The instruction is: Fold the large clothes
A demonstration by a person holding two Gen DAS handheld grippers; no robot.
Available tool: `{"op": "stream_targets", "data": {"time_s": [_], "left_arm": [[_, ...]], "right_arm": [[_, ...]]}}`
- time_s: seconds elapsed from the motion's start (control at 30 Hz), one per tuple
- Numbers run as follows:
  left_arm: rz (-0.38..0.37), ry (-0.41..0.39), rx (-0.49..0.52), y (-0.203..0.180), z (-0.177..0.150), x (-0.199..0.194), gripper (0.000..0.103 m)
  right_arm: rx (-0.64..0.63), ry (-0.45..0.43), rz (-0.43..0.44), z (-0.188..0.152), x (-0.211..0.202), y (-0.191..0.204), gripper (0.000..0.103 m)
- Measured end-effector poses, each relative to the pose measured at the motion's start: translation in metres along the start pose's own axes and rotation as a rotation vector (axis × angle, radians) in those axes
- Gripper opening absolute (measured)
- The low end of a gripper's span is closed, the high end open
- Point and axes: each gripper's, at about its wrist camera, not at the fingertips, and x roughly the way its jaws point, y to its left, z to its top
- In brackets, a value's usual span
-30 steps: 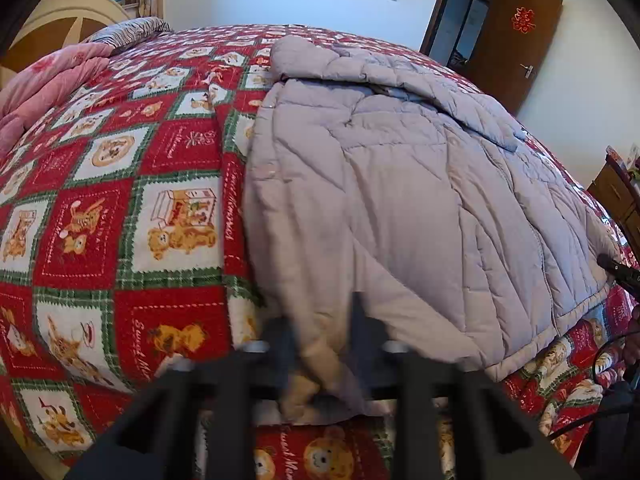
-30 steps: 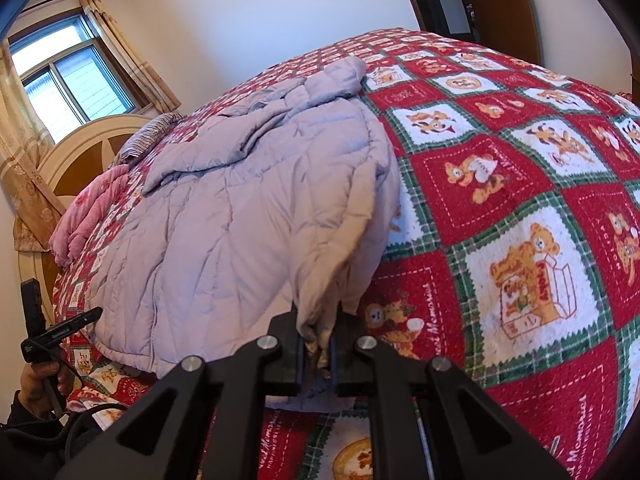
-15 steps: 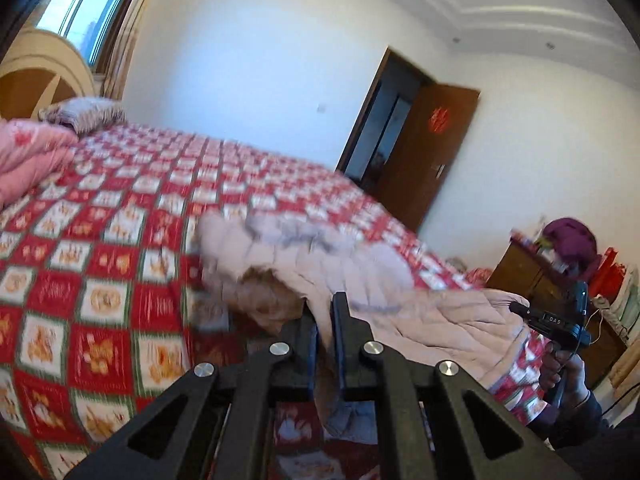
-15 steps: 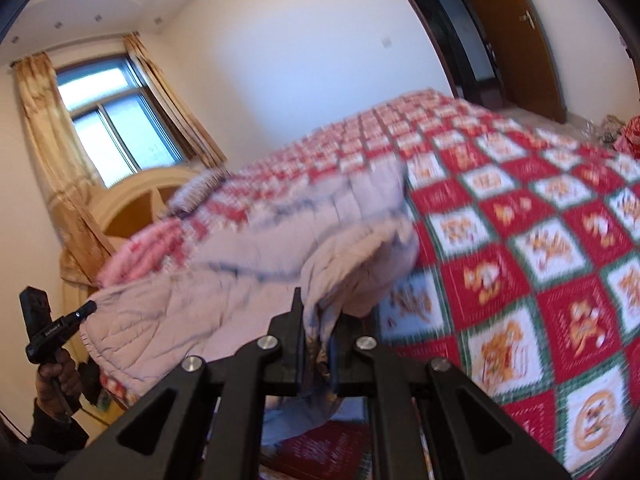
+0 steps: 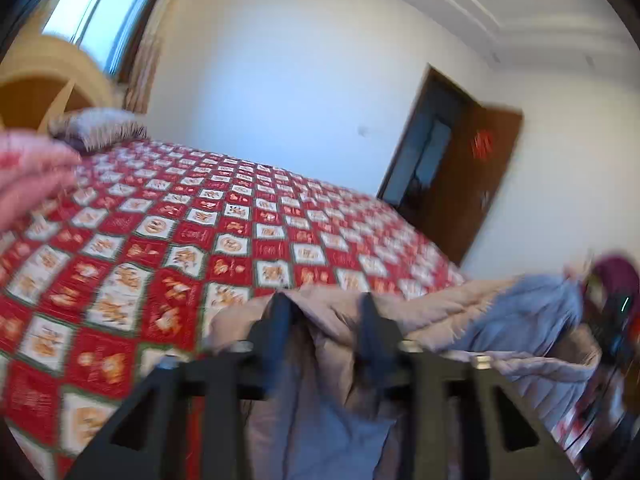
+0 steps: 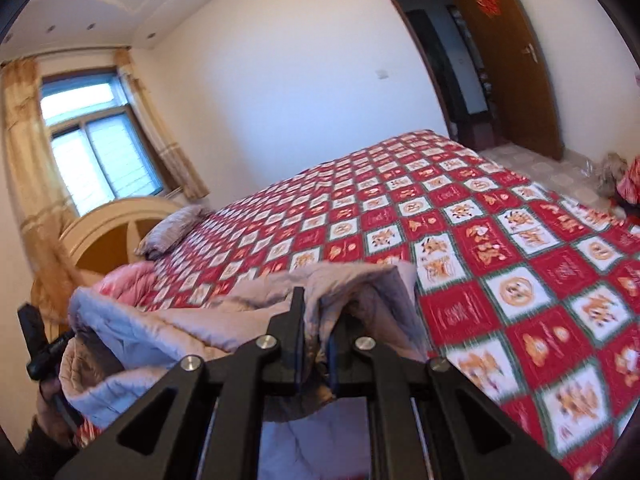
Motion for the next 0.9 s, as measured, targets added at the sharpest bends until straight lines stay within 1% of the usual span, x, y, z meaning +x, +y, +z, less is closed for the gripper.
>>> {"op": "stream_targets", "data": {"time_s": [0.03,0.07,0.13,0.17,0.2,0.23,0.33,0.43,0.5,0.53,0.57,0.63,0.67,0.7,0.73,0.77,0.8,0.83,0.87,0.9], "left_arm": [[0.037,-0.034,-0.019,0.005,0.004,0.004,0.102],[0.083,-0.080,-0.044,0.012,0.009,0.012,0.102],[0.110,-0.063,-0.077,0.024,0.015,0.036,0.102],[0.152,-0.044,-0.103,0.033,0.015,0.053,0.102],[0.177,-0.038,-0.125,0.040,0.014,0.064,0.102],[0.197,-0.035,-0.145,0.046,0.012,0.073,0.102],[0.268,-0.024,-0.164,0.051,0.006,0.090,0.102],[0.358,-0.009,-0.113,0.042,-0.002,0.106,0.102],[0.397,-0.003,-0.073,0.032,-0.003,0.114,0.102],[0.413,-0.012,-0.045,0.024,-0.004,0.116,0.102],[0.444,-0.024,0.009,0.010,-0.007,0.116,0.102],[0.499,-0.056,0.128,-0.015,-0.009,0.121,0.102],[0.518,-0.064,0.177,-0.024,-0.011,0.124,0.102],[0.546,-0.067,0.221,-0.030,-0.013,0.129,0.102],[0.575,-0.066,0.253,-0.034,-0.017,0.137,0.102],[0.595,-0.057,0.258,-0.033,-0.019,0.144,0.102],[0.623,-0.050,0.257,-0.029,-0.020,0.150,0.102],[0.654,-0.041,0.256,-0.026,-0.020,0.157,0.102],[0.699,-0.020,0.242,-0.016,-0.022,0.168,0.102],[0.718,-0.003,0.227,-0.012,-0.023,0.173,0.102]], "right_arm": [[0.012,0.006,-0.007,0.005,0.012,-0.004,0.011],[0.017,0.010,-0.019,0.009,0.024,-0.007,0.011],[0.008,0.023,-0.047,0.016,0.049,-0.010,0.011],[0.004,0.037,-0.062,0.018,0.064,-0.012,0.011],[-0.001,0.048,-0.076,0.020,0.076,-0.013,0.011],[0.002,0.059,-0.096,0.022,0.093,-0.016,0.011],[0.014,0.078,-0.136,0.021,0.122,-0.023,0.011],[0.011,0.117,-0.210,0.022,0.162,-0.031,0.011],[0.010,0.154,-0.266,0.023,0.192,-0.036,0.011],[0.010,0.173,-0.291,0.024,0.204,-0.037,0.011],[0.018,0.208,-0.322,0.025,0.222,-0.042,0.011],[0.049,0.243,-0.353,0.027,0.243,-0.049,0.018],[0.054,0.254,-0.360,0.029,0.247,-0.049,0.025],[0.062,0.259,-0.348,0.031,0.247,-0.047,0.035],[0.066,0.254,-0.330,0.032,0.245,-0.044,0.040],[0.060,0.240,-0.304,0.034,0.239,-0.040,0.051],[0.038,0.218,-0.295,0.036,0.229,-0.034,0.061],[0.024,0.202,-0.298,0.035,0.225,-0.028,0.065],[0.008,0.176,-0.301,0.036,0.217,-0.022,0.076],[-0.015,0.127,-0.312,0.034,0.200,-0.014,0.090]]}}
